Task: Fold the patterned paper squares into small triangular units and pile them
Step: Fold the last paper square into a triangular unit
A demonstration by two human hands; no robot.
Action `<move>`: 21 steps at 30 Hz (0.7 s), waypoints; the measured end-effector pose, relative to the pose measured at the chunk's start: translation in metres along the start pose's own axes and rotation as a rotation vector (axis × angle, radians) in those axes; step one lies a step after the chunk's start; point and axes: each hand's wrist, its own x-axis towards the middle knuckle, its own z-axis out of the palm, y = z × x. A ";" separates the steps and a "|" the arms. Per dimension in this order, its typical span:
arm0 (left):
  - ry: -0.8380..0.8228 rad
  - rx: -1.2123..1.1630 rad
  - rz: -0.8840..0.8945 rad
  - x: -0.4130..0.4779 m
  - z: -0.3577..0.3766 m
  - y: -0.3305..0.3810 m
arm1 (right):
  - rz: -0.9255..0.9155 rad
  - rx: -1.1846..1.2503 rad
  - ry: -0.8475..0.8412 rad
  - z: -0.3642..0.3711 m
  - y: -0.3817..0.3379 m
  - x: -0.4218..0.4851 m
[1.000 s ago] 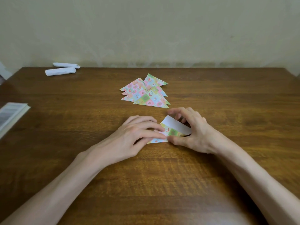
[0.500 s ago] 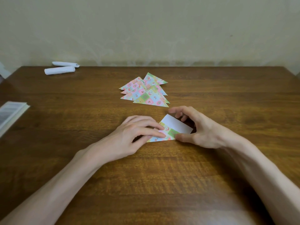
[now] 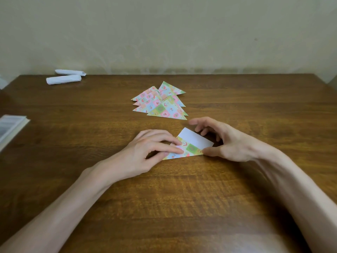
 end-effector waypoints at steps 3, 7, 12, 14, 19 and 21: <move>-0.006 -0.004 -0.005 0.000 0.000 0.001 | -0.001 -0.002 -0.021 -0.001 0.001 -0.001; -0.005 -0.006 -0.001 0.000 -0.001 0.001 | 0.003 -0.014 -0.025 -0.002 -0.001 -0.002; 0.036 -0.041 -0.017 -0.002 0.001 0.001 | -0.008 -0.023 -0.018 -0.001 -0.001 -0.003; 0.069 -0.085 -0.046 -0.003 -0.001 -0.001 | -0.009 -0.025 -0.018 -0.002 0.000 -0.003; 0.053 -0.074 -0.113 -0.007 -0.011 -0.007 | 0.004 -0.040 -0.012 0.000 0.001 -0.003; 0.048 -0.076 -0.119 -0.008 -0.011 -0.007 | 0.010 -0.026 0.050 0.006 -0.003 -0.001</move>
